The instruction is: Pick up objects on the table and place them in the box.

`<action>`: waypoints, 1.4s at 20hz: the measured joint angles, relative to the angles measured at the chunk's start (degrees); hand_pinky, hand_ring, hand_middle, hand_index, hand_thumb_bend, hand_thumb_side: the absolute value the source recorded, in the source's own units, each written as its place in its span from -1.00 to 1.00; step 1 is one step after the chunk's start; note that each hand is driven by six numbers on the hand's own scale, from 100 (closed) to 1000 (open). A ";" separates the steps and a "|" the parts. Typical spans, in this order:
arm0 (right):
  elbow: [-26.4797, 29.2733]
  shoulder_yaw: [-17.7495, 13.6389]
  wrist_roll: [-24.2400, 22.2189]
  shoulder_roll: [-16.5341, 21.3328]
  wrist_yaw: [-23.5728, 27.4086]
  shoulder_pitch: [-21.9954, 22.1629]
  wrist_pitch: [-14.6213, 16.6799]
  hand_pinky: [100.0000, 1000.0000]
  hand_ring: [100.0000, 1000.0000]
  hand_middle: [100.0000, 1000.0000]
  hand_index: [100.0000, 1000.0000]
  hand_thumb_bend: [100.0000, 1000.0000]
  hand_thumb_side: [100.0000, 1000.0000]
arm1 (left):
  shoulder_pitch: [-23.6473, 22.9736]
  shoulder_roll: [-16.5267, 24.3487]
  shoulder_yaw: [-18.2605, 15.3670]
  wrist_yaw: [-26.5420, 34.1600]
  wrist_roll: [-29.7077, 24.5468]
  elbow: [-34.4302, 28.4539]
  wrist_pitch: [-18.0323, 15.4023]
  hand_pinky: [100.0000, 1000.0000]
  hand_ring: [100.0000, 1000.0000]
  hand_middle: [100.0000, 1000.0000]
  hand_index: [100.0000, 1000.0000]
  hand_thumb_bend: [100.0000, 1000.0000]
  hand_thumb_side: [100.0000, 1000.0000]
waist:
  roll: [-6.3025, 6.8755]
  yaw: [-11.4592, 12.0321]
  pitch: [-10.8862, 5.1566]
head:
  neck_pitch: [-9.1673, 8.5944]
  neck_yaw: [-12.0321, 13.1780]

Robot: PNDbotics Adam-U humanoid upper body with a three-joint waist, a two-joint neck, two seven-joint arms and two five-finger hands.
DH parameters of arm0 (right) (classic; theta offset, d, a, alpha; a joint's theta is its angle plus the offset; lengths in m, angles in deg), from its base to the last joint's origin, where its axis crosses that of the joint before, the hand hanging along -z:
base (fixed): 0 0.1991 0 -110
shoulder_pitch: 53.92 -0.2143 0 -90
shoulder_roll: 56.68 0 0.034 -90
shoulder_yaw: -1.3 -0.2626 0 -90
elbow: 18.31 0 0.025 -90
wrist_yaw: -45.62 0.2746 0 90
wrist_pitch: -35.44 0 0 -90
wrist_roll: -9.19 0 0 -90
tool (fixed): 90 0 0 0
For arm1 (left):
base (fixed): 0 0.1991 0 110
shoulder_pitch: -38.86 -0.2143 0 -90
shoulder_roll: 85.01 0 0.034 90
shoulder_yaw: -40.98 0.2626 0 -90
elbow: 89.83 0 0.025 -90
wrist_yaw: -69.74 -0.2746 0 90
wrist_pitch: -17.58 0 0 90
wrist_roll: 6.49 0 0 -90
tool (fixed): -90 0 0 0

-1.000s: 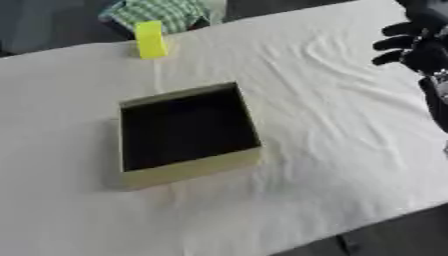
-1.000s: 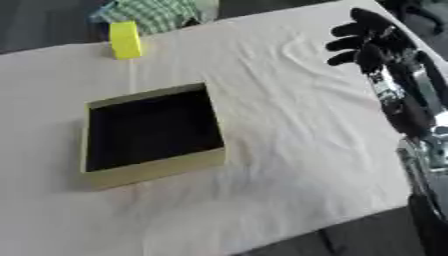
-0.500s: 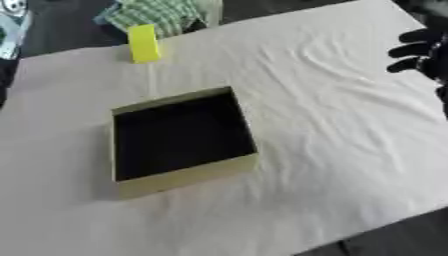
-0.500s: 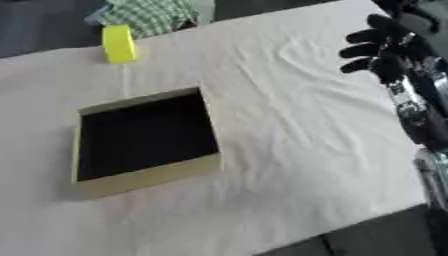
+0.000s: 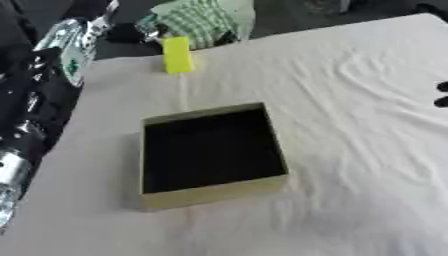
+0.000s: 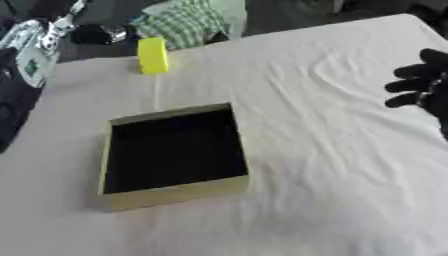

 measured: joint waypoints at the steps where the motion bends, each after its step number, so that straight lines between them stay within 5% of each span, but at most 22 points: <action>1: 0.00 0.01 -0.11 -0.02 0.00 -0.02 -0.01 0.24 0.43 0.45 0.85 -1.00 0.42 | 0.00 0.00 -0.04 -0.06 -0.27 0.22 -0.01 0.56 0.56 0.64 0.78 0.22 0.43 | 0.11 -0.14 0.18 | -0.13 0.47; 14: 0.00 0.32 -0.67 -0.96 -0.17 -0.54 -0.26 0.24 0.43 0.44 0.85 -1.00 0.44 | -0.16 -0.22 -0.43 1.02 -2.38 1.17 -0.84 0.61 0.61 0.71 0.79 0.30 0.42 | 0.84 -1.05 2.03 | -1.21 3.46; 28: 0.00 0.32 -1.08 -0.97 -0.31 -0.69 -0.20 0.24 0.43 0.44 0.85 -1.00 0.45 | -0.43 -0.99 -0.38 2.25 -5.67 1.72 -2.94 0.64 0.63 0.75 0.80 0.39 0.54 | 0.99 -1.19 2.19 | -2.02 3.43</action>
